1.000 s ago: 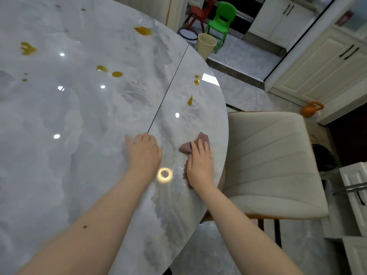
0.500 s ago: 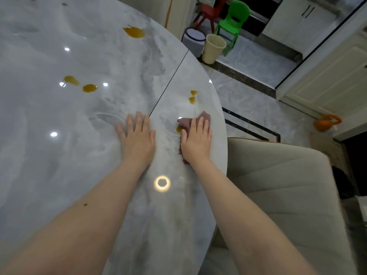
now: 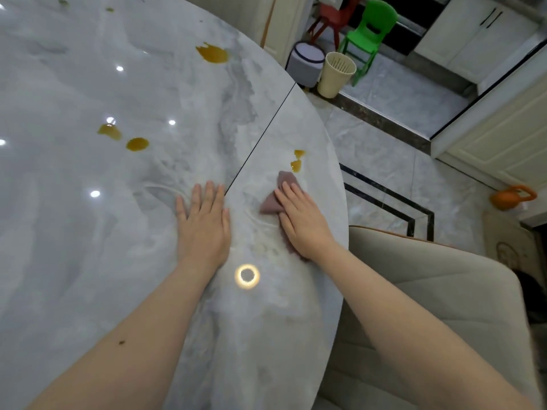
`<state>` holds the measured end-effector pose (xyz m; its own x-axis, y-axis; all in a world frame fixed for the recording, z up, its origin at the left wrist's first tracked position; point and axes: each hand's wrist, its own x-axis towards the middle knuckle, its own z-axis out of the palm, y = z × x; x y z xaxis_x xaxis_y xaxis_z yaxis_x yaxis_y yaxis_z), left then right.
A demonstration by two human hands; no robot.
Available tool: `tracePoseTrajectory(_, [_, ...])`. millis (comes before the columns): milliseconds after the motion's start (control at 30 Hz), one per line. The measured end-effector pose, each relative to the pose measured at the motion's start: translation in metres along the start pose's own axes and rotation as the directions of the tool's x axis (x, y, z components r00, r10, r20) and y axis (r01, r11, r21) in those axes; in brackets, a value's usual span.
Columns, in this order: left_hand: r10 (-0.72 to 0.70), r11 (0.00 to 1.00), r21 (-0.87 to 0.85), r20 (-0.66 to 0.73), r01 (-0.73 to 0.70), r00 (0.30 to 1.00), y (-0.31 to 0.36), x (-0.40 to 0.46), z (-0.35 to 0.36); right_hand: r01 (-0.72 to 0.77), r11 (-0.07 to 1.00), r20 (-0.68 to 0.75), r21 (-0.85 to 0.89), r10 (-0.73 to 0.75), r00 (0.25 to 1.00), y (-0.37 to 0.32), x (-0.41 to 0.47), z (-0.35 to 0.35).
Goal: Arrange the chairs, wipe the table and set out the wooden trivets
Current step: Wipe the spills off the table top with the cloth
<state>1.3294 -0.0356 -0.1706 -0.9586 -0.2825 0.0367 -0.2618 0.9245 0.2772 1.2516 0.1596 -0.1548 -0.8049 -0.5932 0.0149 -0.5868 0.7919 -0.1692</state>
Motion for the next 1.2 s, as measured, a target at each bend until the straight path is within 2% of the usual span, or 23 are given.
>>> tracePoseTrajectory(67, [0.004, 1.0, 0.001, -0.005, -0.004, 1.0, -0.002, 0.0, 0.001, -0.057, 0.998, 0.015, -0.005, 0.057, 0.998, -0.016, 0.024, 0.006])
tracePoseTrajectory(100, [0.007, 1.0, -0.005, -0.007, -0.007, 1.0, -0.002, 0.001, 0.0, -0.036, 0.999, 0.016, -0.009, 0.037, 0.999, -0.026, 0.027, 0.008])
tracePoseTrajectory(167, [0.008, 1.0, -0.021, -0.012, -0.008, 1.0, -0.002, 0.0, 0.0, 0.105, 0.994, 0.009, -0.013, -0.105, 0.994, -0.04, 0.012, 0.011])
tracePoseTrajectory(267, [-0.007, 0.999, -0.049, -0.02, 0.006, 1.0, -0.002, 0.0, -0.002, 0.375, 0.927, 0.095, 0.018, -0.375, 0.922, -0.039, -0.048, 0.004])
tracePoseTrajectory(333, [-0.016, 0.997, -0.073, -0.02, 0.014, 1.0, -0.002, -0.001, -0.003, 0.446, 0.894, 0.138, 0.042, -0.447, 0.884, -0.015, -0.062, -0.005])
tracePoseTrajectory(400, [-0.018, 0.996, -0.085, -0.017, 0.017, 1.0, -0.001, 0.0, -0.004, 0.369, 0.929, 0.121, 0.008, -0.368, 0.922, 0.005, -0.047, -0.01])
tracePoseTrajectory(467, [-0.024, 0.995, -0.094, -0.012, 0.023, 1.0, 0.0, 0.0, -0.004, 0.172, 0.985, 0.072, -0.012, -0.171, 0.983, 0.006, -0.016, -0.008])
tracePoseTrajectory(533, [-0.029, 0.994, -0.109, -0.015, 0.027, 0.999, 0.0, 0.001, -0.005, 0.027, 0.999, 0.031, -0.024, -0.026, 0.999, -0.016, 0.008, 0.0])
tracePoseTrajectory(567, [-0.026, 0.993, -0.12, -0.019, 0.024, 0.999, -0.001, 0.0, -0.005, 0.005, 1.0, 0.018, -0.027, -0.005, 1.0, -0.029, 0.011, 0.006])
tracePoseTrajectory(600, [-0.02, 0.991, -0.131, -0.025, 0.016, 0.999, -0.001, 0.0, -0.005, 0.024, 0.999, 0.009, -0.023, -0.024, 1.0, -0.041, 0.006, 0.009])
tracePoseTrajectory(667, [-0.008, 0.987, -0.158, -0.039, 0.002, 0.999, -0.003, -0.001, -0.006, 0.183, 0.983, 0.021, -0.015, -0.183, 0.983, -0.051, -0.023, 0.012])
tracePoseTrajectory(767, [-0.002, 0.988, -0.151, -0.046, -0.005, 0.999, -0.002, -0.002, -0.007, 0.426, 0.904, 0.17, 0.032, -0.425, 0.889, -0.039, -0.083, 0.001])
tracePoseTrajectory(833, [0.005, 0.993, -0.115, -0.033, -0.009, 0.999, -0.003, -0.003, -0.006, 0.444, 0.895, 0.187, 0.036, -0.442, 0.877, -0.012, -0.09, -0.01])
tracePoseTrajectory(900, [0.01, 0.997, -0.08, -0.009, -0.011, 1.0, -0.002, -0.002, -0.004, 0.288, 0.958, 0.153, -0.006, -0.284, 0.947, 0.014, -0.072, -0.013])
tracePoseTrajectory(967, [0.005, 0.999, -0.053, 0.008, -0.005, 1.0, 0.001, -0.001, -0.002, 0.034, 0.999, 0.072, -0.03, -0.032, 0.997, 0.02, -0.045, -0.01])
tracePoseTrajectory(1033, [-0.001, 1.0, -0.019, 0.016, 0.001, 1.0, 0.002, -0.001, 0.0, -0.219, 0.976, 0.011, -0.011, 0.219, 0.976, -0.002, -0.024, 0.001])
tracePoseTrajectory(1067, [-0.002, 1.0, -0.004, 0.016, 0.002, 1.0, 0.002, -0.001, 0.0, -0.264, 0.965, -0.004, -0.001, 0.264, 0.965, -0.017, -0.022, 0.005])
tracePoseTrajectory(1100, [-0.003, 1.0, 0.009, 0.016, 0.003, 1.0, 0.002, -0.001, -0.001, -0.227, 0.974, -0.013, 0.0, 0.227, 0.974, -0.029, -0.026, 0.008])
tracePoseTrajectory(1200, [0.007, 0.996, 0.086, 0.012, -0.008, 1.0, 0.007, 0.005, -0.01, 0.092, 0.995, 0.037, -0.039, -0.091, 0.995, -0.032, -0.061, 0.006])
